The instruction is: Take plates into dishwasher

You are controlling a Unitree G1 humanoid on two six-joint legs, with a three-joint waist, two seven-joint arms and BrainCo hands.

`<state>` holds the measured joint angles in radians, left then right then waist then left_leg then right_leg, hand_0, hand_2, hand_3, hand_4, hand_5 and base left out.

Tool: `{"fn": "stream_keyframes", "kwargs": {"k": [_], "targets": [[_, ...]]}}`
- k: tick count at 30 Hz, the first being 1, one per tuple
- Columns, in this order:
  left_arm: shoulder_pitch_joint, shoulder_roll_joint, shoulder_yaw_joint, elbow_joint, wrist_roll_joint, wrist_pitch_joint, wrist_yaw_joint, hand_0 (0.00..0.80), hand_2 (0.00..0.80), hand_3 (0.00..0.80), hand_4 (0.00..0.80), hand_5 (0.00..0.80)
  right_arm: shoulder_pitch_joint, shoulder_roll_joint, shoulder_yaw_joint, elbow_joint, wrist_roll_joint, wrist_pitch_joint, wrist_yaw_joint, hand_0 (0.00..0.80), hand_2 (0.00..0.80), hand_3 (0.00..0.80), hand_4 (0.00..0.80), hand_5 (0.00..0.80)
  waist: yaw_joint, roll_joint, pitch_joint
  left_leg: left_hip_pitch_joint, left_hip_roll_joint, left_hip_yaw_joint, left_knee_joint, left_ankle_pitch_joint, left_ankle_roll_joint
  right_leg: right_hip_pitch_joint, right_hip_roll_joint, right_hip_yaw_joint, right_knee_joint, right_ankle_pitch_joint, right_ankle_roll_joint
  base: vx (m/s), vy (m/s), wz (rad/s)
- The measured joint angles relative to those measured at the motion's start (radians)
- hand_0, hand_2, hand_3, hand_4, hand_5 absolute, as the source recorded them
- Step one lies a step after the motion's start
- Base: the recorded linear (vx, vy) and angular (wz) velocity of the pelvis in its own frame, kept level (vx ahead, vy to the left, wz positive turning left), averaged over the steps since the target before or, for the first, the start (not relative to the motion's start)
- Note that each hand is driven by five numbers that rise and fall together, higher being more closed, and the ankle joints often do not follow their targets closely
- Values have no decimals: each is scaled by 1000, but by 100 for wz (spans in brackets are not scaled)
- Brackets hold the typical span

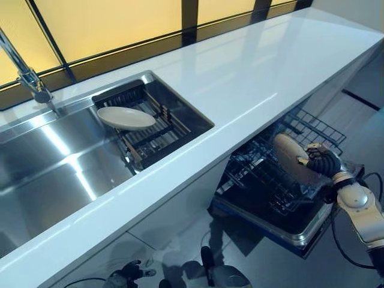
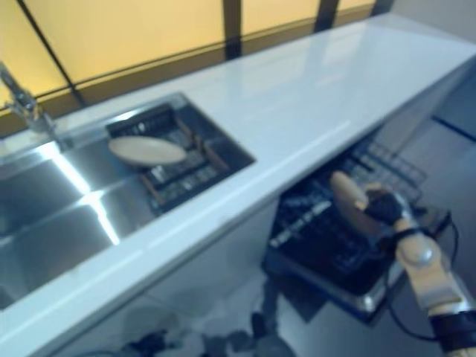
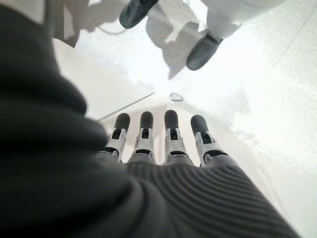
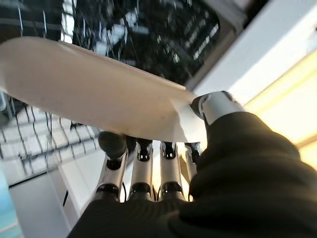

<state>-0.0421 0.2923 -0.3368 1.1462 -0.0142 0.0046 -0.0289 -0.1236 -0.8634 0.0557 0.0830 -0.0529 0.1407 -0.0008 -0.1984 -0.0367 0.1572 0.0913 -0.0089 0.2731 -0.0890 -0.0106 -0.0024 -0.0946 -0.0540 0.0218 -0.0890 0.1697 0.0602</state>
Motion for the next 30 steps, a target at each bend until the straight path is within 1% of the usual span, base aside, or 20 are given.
{"fn": "stream_keyframes", "kwargs": {"k": [2,4,5,9,12,18,21,27,30], "targets": [[-1,-1,-8,-24,0,0,0,0,0,0,0,0,-38,6,14,22,-21,17,4,800,800,800,800,800,21,12,14,-2,0,-1,3,0,0,-2,0,-1,0,0,0,-14,-59,4],[-3,-1,-10,-41,0,0,0,0,0,0,0,0,-64,7,32,45,-36,22,6,800,800,800,800,800,30,18,16,-16,0,-5,2,2,0,-14,-1,-5,0,0,0,-3,-55,6],[-7,0,-12,-43,0,1,0,0,0,0,0,0,-73,7,35,47,-37,24,8,800,800,800,800,800,46,19,24,-20,0,-9,3,4,-1,-16,-1,-8,1,0,-1,-4,-60,7],[-17,1,-19,-60,-1,5,0,0,0,0,0,0,-120,20,49,104,-77,32,11,800,800,800,800,800,54,22,43,-34,1,-33,4,10,-2,-19,-3,-32,0,0,-7,-10,-54,17],[-22,4,-31,-64,-1,9,0,0,0,0,0,0,-164,20,77,142,-97,42,12,800,800,800,800,800,77,22,62,-35,2,-33,4,12,-3,-20,-3,-32,1,2,-11,-10,-39,2],[-34,13,-35,-74,-2,9,0,0,0,0,0,0,-238,19,106,223,-114,65,13,800,800,800,800,800,84,27,95,-57,2,-55,4,17,-4,-31,-6,-53,2,1,-13,-9,-44,10],[-47,17,-35,-84,-2,10,0,0,0,0,0,0,-273,19,119,267,-114,75,13,800,800,800,800,800,101,31,117,-61,3,-59,5,19,-4,-33,-6,-59,2,1,-13,-23,-38,6],[-59,33,-35,-105,-9,10,0,0,0,0,0,0,-311,19,155,338,-115,86,16,800,800,800,800,800,112,36,129,-72,4,-70,4,21,-5,-40,-6,-69,2,-1,-16,-14,-32,5],[-71,40,-35,-105,-10,10,0,0,0,0,0,0,-329,19,165,391,-115,97,18,800,800,800,800,800,114,38,138,-81,4,-85,5,25,-5,-41,-8,-79,2,-3,-18,-11,-22,13]]}}
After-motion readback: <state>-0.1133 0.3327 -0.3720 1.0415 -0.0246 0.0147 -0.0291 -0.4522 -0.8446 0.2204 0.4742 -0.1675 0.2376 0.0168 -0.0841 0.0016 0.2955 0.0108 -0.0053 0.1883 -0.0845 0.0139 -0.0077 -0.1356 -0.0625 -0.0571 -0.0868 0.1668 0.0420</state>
